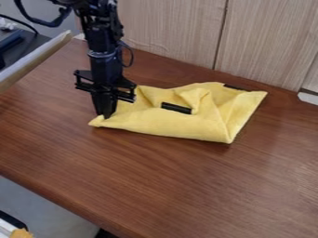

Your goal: Fold the cloth from bottom left to top right

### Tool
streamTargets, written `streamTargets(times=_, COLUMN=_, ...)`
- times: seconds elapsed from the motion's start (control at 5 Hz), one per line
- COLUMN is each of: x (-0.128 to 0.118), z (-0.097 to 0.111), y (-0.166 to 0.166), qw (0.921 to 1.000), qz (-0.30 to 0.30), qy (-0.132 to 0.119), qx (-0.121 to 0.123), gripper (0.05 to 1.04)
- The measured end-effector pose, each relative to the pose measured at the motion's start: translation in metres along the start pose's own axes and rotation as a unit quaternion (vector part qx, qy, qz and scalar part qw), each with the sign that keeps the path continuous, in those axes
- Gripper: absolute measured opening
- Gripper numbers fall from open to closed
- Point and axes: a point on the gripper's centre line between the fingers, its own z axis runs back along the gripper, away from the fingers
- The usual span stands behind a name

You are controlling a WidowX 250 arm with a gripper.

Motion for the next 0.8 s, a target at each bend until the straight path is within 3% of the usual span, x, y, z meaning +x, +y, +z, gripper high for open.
streamTargets(times=0.4, x=-0.003, z=0.022, y=0.011, qw=0.9996, qz=0.021, qy=-0.020, qx=-0.005, gripper=0.055)
streamTargets(times=0.8, x=0.013, z=0.080, y=-0.045, qw=0.9929, qz=-0.047, qy=-0.091, qx=-0.061, gripper=0.055)
